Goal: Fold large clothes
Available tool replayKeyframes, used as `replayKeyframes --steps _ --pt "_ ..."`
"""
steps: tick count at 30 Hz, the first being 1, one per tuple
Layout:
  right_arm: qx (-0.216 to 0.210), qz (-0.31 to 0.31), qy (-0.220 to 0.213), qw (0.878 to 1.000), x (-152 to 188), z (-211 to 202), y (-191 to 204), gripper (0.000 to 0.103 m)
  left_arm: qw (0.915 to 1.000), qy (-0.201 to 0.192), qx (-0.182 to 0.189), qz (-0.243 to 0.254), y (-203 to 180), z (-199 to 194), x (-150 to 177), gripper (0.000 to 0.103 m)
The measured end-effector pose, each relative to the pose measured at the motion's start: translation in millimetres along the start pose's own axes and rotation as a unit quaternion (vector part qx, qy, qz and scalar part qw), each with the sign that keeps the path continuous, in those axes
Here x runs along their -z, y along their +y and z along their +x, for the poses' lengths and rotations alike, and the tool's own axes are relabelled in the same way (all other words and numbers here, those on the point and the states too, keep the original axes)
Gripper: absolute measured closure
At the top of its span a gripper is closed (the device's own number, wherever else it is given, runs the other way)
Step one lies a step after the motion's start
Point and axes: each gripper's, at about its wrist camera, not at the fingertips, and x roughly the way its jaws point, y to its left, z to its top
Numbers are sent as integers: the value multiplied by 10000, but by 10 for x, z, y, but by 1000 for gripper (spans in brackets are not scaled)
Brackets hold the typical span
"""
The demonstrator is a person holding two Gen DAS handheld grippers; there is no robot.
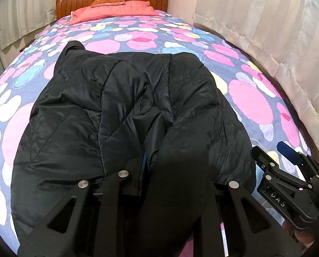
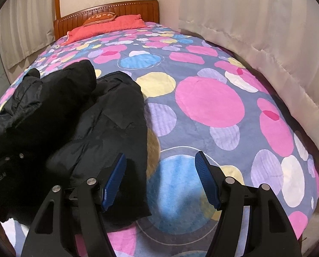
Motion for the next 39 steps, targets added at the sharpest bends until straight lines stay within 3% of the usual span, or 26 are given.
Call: replayKeyframes --steps 12,19,21,23,28,33,39 --pt "301 -104 65 9995 26 5 -38 37 9996 -273 -55 65 -82 -241 -32 75" --pt "392 -188 70 9990 23 -19 -8 37 9992 -341 204 -51 -66 -405 -50 62" --pt "417 -218 70 9989 17 -35 7 37 9987 -364 360 -82 -76 -477 -51 47" --pt "442 -236 64 9987 11 -43 22 37 9960 -530 706 -139 -78 -638 -42 40" --pt "458 -282 39 9985 -20 -102 86 37 9929 -848 835 49 -71 -987 -31 37" --pt "386 -350 -87 9986 -89 -228 199 37 9918 -1234 305 -159 411 -1205 -38 24" --pt "208 -457 -276 9984 -224 -360 431 37 9894 -1047 -481 -888 1268 -1067 73 23"
